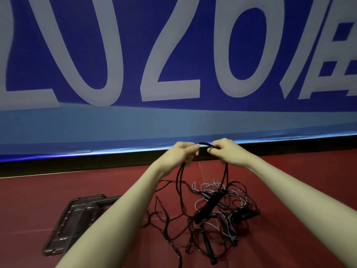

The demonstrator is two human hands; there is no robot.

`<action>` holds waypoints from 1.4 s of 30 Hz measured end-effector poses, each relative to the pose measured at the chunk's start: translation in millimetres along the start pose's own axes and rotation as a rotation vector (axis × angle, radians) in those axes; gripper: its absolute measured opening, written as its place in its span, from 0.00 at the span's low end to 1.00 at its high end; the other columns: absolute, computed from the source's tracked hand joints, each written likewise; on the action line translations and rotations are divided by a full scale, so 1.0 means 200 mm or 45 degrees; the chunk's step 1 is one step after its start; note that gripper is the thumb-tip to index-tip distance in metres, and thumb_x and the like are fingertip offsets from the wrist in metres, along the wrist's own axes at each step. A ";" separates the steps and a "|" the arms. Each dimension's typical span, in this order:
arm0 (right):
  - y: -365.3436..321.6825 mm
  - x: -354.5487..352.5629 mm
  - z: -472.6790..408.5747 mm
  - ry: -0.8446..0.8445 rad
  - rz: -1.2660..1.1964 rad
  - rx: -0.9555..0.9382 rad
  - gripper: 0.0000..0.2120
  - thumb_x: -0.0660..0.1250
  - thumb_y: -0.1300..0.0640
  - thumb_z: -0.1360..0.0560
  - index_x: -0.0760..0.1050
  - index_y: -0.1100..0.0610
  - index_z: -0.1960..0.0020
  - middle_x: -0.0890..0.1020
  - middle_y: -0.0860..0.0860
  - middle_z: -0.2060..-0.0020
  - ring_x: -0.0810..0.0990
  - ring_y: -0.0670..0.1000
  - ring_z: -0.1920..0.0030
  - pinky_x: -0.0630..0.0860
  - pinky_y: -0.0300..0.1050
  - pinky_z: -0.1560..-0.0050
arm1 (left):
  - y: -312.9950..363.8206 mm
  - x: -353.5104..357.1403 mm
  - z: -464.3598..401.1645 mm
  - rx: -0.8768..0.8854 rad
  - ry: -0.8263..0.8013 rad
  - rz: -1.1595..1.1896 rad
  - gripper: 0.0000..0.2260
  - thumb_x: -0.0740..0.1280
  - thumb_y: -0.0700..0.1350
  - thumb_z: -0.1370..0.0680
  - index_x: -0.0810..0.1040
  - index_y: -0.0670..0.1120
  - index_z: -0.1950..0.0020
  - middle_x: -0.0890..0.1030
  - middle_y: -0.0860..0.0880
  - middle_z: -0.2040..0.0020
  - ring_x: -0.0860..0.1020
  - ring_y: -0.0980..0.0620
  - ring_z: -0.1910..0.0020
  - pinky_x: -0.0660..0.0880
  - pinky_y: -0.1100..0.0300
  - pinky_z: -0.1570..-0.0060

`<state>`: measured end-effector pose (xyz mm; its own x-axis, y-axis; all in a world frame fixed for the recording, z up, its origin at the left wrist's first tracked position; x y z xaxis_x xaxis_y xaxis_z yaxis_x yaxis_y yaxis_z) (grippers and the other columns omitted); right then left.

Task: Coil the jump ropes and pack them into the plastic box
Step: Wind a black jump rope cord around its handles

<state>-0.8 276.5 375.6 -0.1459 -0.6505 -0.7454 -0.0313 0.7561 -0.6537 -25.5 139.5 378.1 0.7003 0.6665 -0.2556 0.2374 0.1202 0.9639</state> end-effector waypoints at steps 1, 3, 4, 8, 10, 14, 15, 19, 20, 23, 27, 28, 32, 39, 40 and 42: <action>0.01 0.03 0.00 -0.043 -0.075 -0.011 0.15 0.65 0.54 0.21 0.67 0.56 0.65 0.67 0.48 0.73 0.64 0.46 0.73 0.62 0.39 0.70 | 0.04 -0.03 0.00 0.039 0.045 -0.023 0.14 0.59 0.45 0.17 0.71 0.45 0.64 0.61 0.55 0.75 0.59 0.57 0.75 0.59 0.63 0.71; 0.04 0.10 -0.02 -0.111 -0.123 -0.026 0.15 0.68 0.54 0.23 0.67 0.54 0.66 0.69 0.47 0.71 0.66 0.45 0.70 0.63 0.40 0.67 | 0.12 -0.06 0.01 0.110 0.128 0.003 0.15 0.59 0.45 0.17 0.70 0.46 0.64 0.61 0.56 0.76 0.57 0.58 0.76 0.55 0.64 0.74; 0.07 0.15 -0.03 -0.140 -0.077 -0.019 0.14 0.69 0.54 0.24 0.69 0.53 0.66 0.72 0.47 0.69 0.69 0.46 0.68 0.66 0.41 0.64 | 0.16 -0.09 0.01 0.152 0.189 0.056 0.15 0.59 0.44 0.17 0.70 0.46 0.64 0.61 0.56 0.76 0.57 0.58 0.76 0.54 0.65 0.75; 0.21 0.27 -0.05 -0.247 -0.024 0.054 0.08 0.71 0.57 0.27 0.73 0.55 0.62 0.78 0.47 0.65 0.75 0.48 0.65 0.74 0.47 0.59 | 0.31 -0.31 0.05 0.284 0.495 0.345 0.15 0.57 0.45 0.17 0.68 0.47 0.63 0.60 0.58 0.76 0.56 0.59 0.77 0.52 0.67 0.76; 0.23 0.22 -0.05 -0.170 -0.131 0.047 0.09 0.72 0.58 0.27 0.74 0.55 0.63 0.76 0.47 0.68 0.73 0.46 0.65 0.71 0.44 0.57 | 0.29 -0.41 0.06 0.291 0.604 0.368 0.15 0.57 0.46 0.17 0.68 0.47 0.63 0.60 0.58 0.76 0.56 0.59 0.77 0.52 0.66 0.77; 0.24 0.16 -0.05 -0.120 -0.156 0.058 0.10 0.74 0.59 0.29 0.73 0.52 0.54 0.76 0.46 0.59 0.74 0.46 0.57 0.73 0.51 0.48 | 0.11 -0.53 0.09 0.211 0.790 0.547 0.15 0.56 0.45 0.17 0.68 0.47 0.64 0.59 0.58 0.78 0.55 0.60 0.79 0.52 0.67 0.79; 0.25 0.18 -0.04 -0.148 -0.129 0.086 0.13 0.73 0.61 0.29 0.72 0.51 0.50 0.77 0.47 0.56 0.75 0.47 0.56 0.75 0.52 0.46 | 0.08 -0.55 0.10 0.191 0.819 0.607 0.15 0.56 0.45 0.16 0.67 0.47 0.64 0.58 0.58 0.78 0.55 0.60 0.80 0.52 0.67 0.79; 0.30 0.22 -0.01 -0.262 -0.200 0.195 0.10 0.67 0.65 0.29 0.67 0.54 0.56 0.77 0.57 0.66 0.78 0.54 0.68 0.75 0.50 0.64 | -0.01 -0.60 0.11 0.114 0.880 0.656 0.15 0.56 0.46 0.16 0.68 0.46 0.63 0.58 0.58 0.78 0.55 0.60 0.80 0.53 0.67 0.80; 0.31 0.22 0.00 -0.283 -0.216 0.223 0.09 0.68 0.64 0.30 0.68 0.56 0.57 0.77 0.56 0.67 0.78 0.54 0.69 0.75 0.49 0.64 | -0.03 -0.60 0.11 0.098 0.891 0.647 0.15 0.56 0.46 0.16 0.69 0.46 0.63 0.58 0.58 0.78 0.55 0.60 0.80 0.53 0.67 0.80; 0.33 0.22 0.02 -0.422 -0.189 0.299 0.05 0.69 0.62 0.29 0.74 0.59 0.62 0.80 0.56 0.68 0.79 0.54 0.68 0.78 0.48 0.62 | -0.08 -0.61 0.12 0.060 0.941 0.679 0.15 0.56 0.46 0.16 0.70 0.45 0.62 0.59 0.57 0.79 0.56 0.60 0.80 0.53 0.67 0.80; 0.40 0.24 0.08 -0.597 -0.217 0.404 0.03 0.69 0.65 0.28 0.75 0.61 0.58 0.81 0.58 0.65 0.81 0.58 0.62 0.80 0.52 0.57 | -0.14 -0.67 0.16 0.030 1.032 0.781 0.15 0.56 0.46 0.16 0.70 0.45 0.62 0.59 0.57 0.80 0.56 0.59 0.82 0.53 0.67 0.81; 0.42 0.24 0.10 -0.621 -0.266 0.437 0.03 0.69 0.65 0.27 0.74 0.61 0.56 0.81 0.58 0.65 0.81 0.57 0.63 0.80 0.48 0.60 | -0.16 -0.69 0.17 0.007 1.039 0.769 0.15 0.56 0.46 0.16 0.70 0.44 0.61 0.59 0.57 0.80 0.56 0.59 0.82 0.53 0.67 0.81; 0.45 0.22 0.14 -0.656 -0.412 0.533 0.10 0.72 0.59 0.26 0.74 0.61 0.48 0.80 0.57 0.62 0.81 0.53 0.64 0.78 0.41 0.69 | -0.26 -0.73 0.20 -0.100 1.041 0.630 0.15 0.57 0.46 0.16 0.75 0.43 0.59 0.60 0.57 0.80 0.57 0.59 0.81 0.55 0.67 0.80; 0.44 0.14 0.12 -0.511 -0.623 0.521 0.15 0.72 0.61 0.27 0.76 0.65 0.43 0.80 0.56 0.63 0.76 0.49 0.70 0.70 0.37 0.76 | -0.41 -0.77 0.25 -0.246 1.114 0.555 0.14 0.59 0.46 0.17 0.78 0.43 0.58 0.59 0.57 0.80 0.57 0.59 0.82 0.54 0.65 0.77; 0.44 0.14 0.12 -0.503 -0.635 0.519 0.14 0.71 0.62 0.26 0.76 0.65 0.43 0.81 0.56 0.62 0.76 0.50 0.69 0.70 0.38 0.76 | -0.42 -0.78 0.25 -0.260 1.119 0.545 0.14 0.59 0.46 0.18 0.78 0.43 0.58 0.59 0.57 0.81 0.57 0.59 0.82 0.54 0.64 0.76; 0.44 0.14 0.12 -0.519 -0.626 0.528 0.11 0.69 0.64 0.26 0.77 0.65 0.44 0.82 0.58 0.60 0.78 0.50 0.67 0.72 0.38 0.74 | -0.45 -0.79 0.26 -0.281 1.134 0.516 0.13 0.59 0.45 0.18 0.78 0.42 0.58 0.59 0.57 0.82 0.57 0.59 0.83 0.54 0.64 0.75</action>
<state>17.1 323.6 294.6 0.1683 -0.9414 -0.2925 0.3879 0.3360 -0.8583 -122.2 -14.6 328.3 -0.0802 0.9844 0.1568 -0.1010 -0.1645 0.9812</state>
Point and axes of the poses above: each hand's wrist, its own z-axis away from the middle knuckle, its own x-axis out of the palm, y = z × x, the point moved 8 cm from there along -z, towards the middle knuckle
